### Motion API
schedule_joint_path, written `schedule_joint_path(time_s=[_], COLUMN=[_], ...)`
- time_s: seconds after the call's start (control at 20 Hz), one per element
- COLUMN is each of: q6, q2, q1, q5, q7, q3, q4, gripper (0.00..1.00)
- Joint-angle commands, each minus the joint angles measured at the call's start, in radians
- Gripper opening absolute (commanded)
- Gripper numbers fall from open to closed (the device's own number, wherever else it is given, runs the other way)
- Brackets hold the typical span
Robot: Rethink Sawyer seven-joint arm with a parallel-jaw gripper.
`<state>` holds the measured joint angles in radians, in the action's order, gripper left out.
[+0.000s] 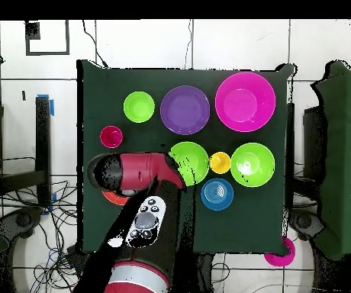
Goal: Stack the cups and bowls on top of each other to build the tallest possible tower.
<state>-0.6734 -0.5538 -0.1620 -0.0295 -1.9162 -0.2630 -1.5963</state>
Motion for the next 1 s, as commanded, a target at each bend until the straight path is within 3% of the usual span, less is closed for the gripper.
schedule_joint_path(time_s=[0.05,0.5,1.0], q6=[-0.148,-0.172,-0.192], q2=[0.071,0.165,0.221], q1=[0.021,0.033,0.007], q5=[0.026,0.021,0.031], q7=[-0.113,-0.128,-0.189], q3=[0.075,0.079,0.05], q4=[0.159,0.265,0.251], gripper=[1.0,1.0,1.0])
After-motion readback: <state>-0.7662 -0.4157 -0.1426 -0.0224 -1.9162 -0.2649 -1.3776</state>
